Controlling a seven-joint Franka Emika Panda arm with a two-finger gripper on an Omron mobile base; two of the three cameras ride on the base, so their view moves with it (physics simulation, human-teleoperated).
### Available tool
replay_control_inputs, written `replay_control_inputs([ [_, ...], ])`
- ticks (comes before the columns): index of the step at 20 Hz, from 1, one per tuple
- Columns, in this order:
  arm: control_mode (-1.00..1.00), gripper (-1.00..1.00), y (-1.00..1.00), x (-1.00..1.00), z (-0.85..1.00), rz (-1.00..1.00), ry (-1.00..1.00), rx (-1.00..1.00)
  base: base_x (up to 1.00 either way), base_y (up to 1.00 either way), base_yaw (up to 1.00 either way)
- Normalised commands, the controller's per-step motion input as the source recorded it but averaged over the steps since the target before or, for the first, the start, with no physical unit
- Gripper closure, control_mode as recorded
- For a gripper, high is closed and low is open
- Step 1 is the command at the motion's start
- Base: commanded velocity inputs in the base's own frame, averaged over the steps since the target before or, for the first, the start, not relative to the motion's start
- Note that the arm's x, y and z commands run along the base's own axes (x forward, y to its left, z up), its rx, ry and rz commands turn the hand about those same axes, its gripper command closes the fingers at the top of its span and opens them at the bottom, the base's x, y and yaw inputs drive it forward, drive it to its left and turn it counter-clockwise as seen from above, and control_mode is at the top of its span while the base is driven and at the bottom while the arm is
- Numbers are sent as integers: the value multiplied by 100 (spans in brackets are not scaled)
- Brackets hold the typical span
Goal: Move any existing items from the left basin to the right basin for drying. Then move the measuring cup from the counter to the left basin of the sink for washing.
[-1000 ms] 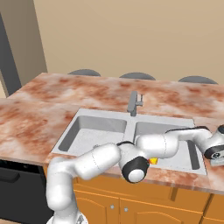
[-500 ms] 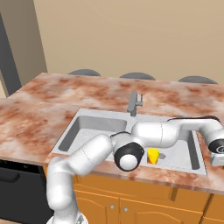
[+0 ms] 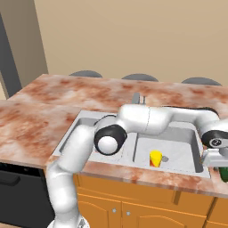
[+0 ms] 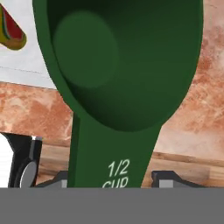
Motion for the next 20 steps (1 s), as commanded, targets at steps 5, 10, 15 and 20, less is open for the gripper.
replay_control_inputs([
  [5, -100, 100, 100, -26, 12, 0, 1, 0, 0, 0, 0],
  [10, -100, 100, 100, -13, 15, 0, 0, -1, 0, 0, 0],
  [15, -100, 100, 100, 0, 22, 0, 0, -2, 0, 0, 0],
  [20, -100, 100, 100, 5, 32, 0, 3, -4, 0, 0, 0],
])
